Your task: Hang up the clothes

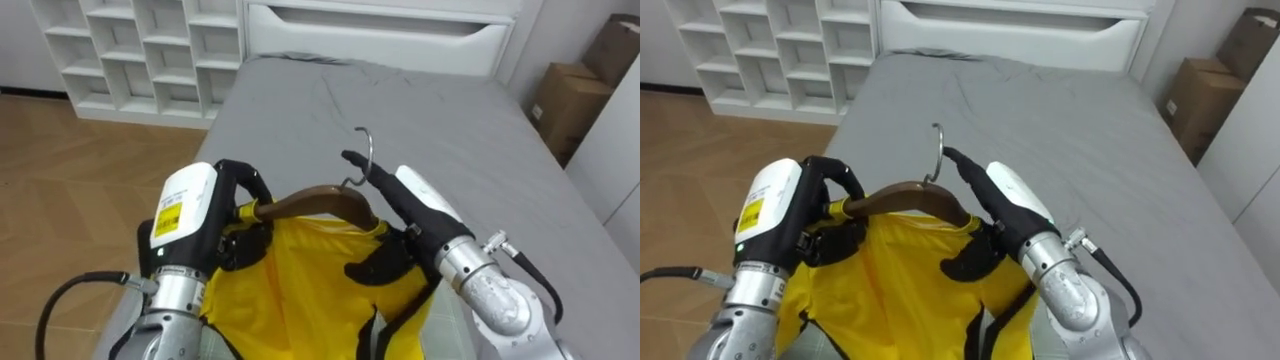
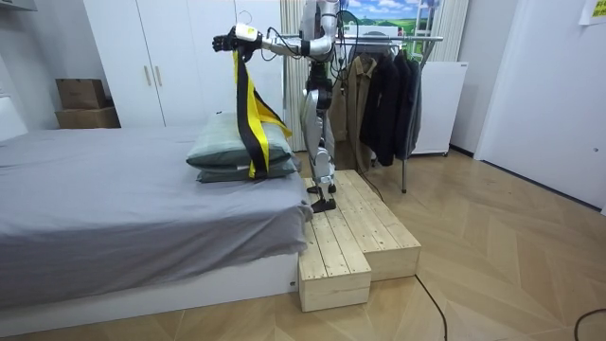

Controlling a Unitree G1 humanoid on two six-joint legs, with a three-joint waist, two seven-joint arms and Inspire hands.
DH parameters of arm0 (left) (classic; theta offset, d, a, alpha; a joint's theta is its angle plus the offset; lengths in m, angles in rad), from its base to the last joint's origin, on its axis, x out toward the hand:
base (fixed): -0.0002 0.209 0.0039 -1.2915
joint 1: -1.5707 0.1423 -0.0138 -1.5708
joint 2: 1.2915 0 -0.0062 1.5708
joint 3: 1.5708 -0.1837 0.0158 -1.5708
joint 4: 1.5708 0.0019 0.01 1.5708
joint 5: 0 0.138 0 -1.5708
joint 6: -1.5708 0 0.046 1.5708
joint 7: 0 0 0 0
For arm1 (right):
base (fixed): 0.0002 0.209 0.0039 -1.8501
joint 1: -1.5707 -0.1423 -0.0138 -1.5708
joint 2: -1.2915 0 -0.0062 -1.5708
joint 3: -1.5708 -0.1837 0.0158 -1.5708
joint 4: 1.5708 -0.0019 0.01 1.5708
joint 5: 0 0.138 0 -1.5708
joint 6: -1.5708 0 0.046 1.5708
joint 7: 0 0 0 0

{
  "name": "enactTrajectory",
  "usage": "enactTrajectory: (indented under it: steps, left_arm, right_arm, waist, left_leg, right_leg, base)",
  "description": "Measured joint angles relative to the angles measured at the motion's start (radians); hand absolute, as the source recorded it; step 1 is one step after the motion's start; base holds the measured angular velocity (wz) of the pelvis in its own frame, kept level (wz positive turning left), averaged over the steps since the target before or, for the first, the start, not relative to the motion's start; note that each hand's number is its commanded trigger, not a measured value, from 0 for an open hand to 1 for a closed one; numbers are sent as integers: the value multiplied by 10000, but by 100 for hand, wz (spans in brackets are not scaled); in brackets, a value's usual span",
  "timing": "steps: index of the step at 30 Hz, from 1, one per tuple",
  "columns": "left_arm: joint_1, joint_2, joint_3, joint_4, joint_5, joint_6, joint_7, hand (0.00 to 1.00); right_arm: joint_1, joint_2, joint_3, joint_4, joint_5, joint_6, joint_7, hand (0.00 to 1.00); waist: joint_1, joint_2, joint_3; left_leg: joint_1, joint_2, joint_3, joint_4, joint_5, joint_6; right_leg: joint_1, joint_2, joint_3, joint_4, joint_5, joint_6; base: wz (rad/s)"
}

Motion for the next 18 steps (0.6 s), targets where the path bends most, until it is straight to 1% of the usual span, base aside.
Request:
enactTrajectory:
  steps: [2, 5, 8, 11, 18]
  left_arm:
    - [-53, -39, -16, -4, 31, 0, -153, 100]
    - [-70, -114, -40, -38, 141, 0, -206, 100]
    - [-70, -149, -56, -41, 196, 2, -206, 100]
    - [-71, -164, -75, -44, 177, 14, -206, 100]
    - [-81, -158, -81, -44, 154, 48, -281, 100]
  right_arm:
    - [-453, -3, -2, 136, 1, -7, -2, 0]
    - [-813, 0, 4, 625, 55, -29, -17, 0]
    - [-897, 0, 3, 1095, -241, -35, -93, 0]
    - [-898, 7, 5, 1715, -479, -20, -215, 0]
    - [-900, 33, 14, 3203, -1540, 2, -354, 0]
  waist:
    - [1, -17, -11]
    - [41, -43, -27]
    - [197, -44, -26]
    - [262, -79, -29]
    - [251, -86, -24]
  left_leg:
    - [-25, -8, -86, 2, 0, 0]
    - [-2, -15, -158, 6, 3, 0]
    - [11, -19, -160, 5, 3, 0]
    - [25, -61, -200, 3, 3, 0]
    - [-113, -91, -328, 12, 13, 15]
  right_leg:
    - [16, 5, -96, -9, 0, 0]
    - [70, 10, -93, -7, 0, 0]
    - [89, 2, -166, -25, 0, 0]
    - [195, -24, -225, -170, 0, 0]
    - [118, -34, -382, -168, 0, 0]
  base:
    - [12]
    - [9]
    - [0]
    - [5]
    - [5]
